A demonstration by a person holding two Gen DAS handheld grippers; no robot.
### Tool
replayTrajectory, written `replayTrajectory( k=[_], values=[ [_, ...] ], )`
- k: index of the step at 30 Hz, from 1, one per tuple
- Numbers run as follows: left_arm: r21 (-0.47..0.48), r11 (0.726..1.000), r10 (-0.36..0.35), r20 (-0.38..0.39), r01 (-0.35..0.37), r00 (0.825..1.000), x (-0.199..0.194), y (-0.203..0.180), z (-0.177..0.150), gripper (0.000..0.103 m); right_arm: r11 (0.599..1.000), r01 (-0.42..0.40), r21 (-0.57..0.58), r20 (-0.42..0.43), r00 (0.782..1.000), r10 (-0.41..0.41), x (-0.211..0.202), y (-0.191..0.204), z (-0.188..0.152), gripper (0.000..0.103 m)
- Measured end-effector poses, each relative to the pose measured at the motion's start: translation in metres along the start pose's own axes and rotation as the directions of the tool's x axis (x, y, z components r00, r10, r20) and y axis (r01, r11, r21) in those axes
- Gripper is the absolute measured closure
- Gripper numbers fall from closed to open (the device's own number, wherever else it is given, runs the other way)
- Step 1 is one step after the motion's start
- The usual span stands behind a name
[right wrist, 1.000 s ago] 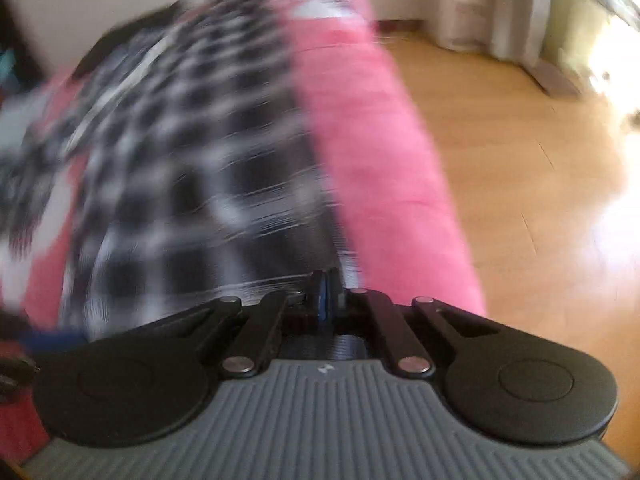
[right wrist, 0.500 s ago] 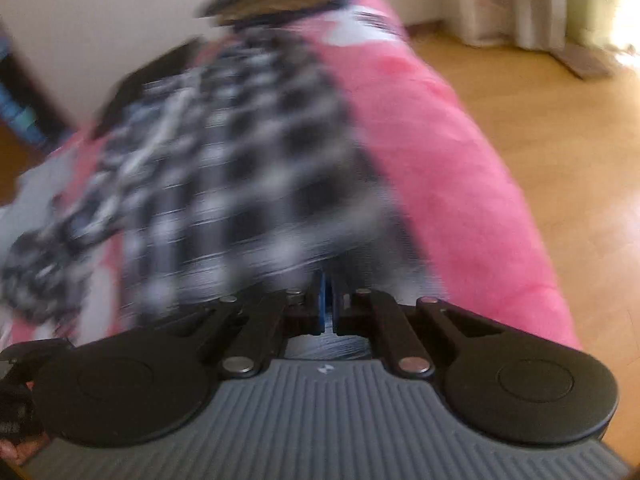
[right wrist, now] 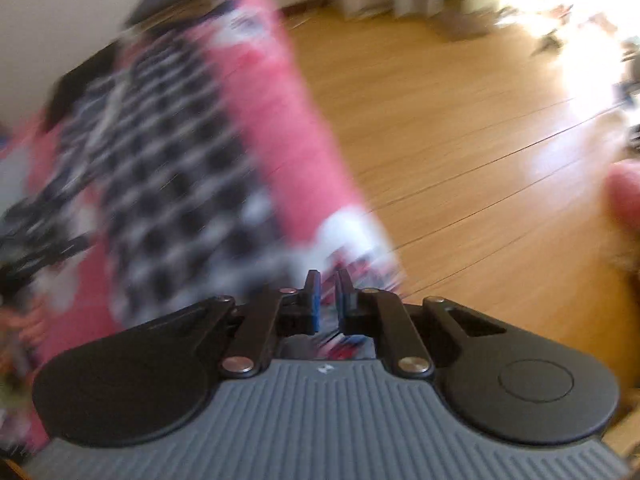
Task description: Fold clothes
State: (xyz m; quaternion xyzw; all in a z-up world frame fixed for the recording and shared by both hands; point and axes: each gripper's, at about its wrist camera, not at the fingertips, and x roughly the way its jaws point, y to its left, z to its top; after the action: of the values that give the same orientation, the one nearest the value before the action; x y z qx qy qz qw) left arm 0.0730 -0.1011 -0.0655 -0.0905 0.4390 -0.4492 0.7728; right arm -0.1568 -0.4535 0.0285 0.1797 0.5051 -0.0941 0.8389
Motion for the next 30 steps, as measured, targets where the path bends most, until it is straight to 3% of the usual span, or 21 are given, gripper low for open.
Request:
replayTrajectory(
  k=[2,4,6,8,11,13,17,22,25,28,30],
  values=[
    [0.079,0.995,-0.054,-0.040,0.057,0.998,0.005,-0.029,-0.020,0.049,0.990,-0.106,-0.088,-0.010,0.994,0.106,0.019,0.013,-0.021,0.095],
    [0.099,0.988,-0.106,-0.100,0.116,0.989,0.006,-0.058,-0.045,0.049,0.964,-0.213,-0.157,-0.030,0.977,0.211,0.045,0.024,-0.041,0.095],
    [0.102,0.982,-0.143,-0.154,0.160,0.978,0.007,-0.080,-0.066,0.049,0.950,-0.249,-0.187,-0.041,0.968,0.246,0.063,0.022,-0.058,0.095],
    [0.099,0.983,-0.127,-0.221,0.152,0.967,0.005,-0.104,-0.091,0.049,0.956,-0.259,-0.136,-0.021,0.966,0.258,0.067,0.004,-0.070,0.095],
    [0.075,0.989,-0.097,-0.338,0.129,0.936,-0.005,-0.136,-0.129,0.049,0.931,-0.362,0.040,0.056,0.932,0.359,0.050,-0.040,-0.081,0.094],
    [0.051,0.991,-0.093,-0.403,0.124,0.911,-0.010,-0.153,-0.155,0.048,0.913,-0.401,0.069,0.075,0.915,0.396,0.033,-0.057,-0.096,0.085],
    [0.012,0.999,-0.033,-0.471,0.043,0.882,-0.005,-0.177,-0.200,0.048,0.890,-0.448,0.084,0.059,0.894,0.445,0.025,-0.072,-0.137,0.072],
    [-0.086,0.996,-0.025,-0.496,-0.020,0.868,0.017,-0.181,-0.209,0.045,0.866,-0.487,0.113,0.008,0.872,0.489,0.035,-0.080,-0.192,0.068],
    [-0.150,0.987,-0.030,-0.500,-0.053,0.865,0.030,-0.181,-0.208,0.045,0.864,-0.493,0.102,0.042,0.870,0.491,0.033,-0.074,-0.213,0.062],
    [-0.149,0.987,-0.016,-0.479,-0.064,0.878,0.035,-0.187,-0.208,0.046,0.846,-0.527,0.074,0.081,0.849,0.522,0.036,-0.062,-0.225,0.062],
    [-0.125,0.990,0.000,-0.453,-0.063,0.892,0.036,-0.192,-0.209,0.054,0.837,-0.545,0.043,0.107,0.836,0.539,0.038,-0.053,-0.231,0.062]
  ],
)
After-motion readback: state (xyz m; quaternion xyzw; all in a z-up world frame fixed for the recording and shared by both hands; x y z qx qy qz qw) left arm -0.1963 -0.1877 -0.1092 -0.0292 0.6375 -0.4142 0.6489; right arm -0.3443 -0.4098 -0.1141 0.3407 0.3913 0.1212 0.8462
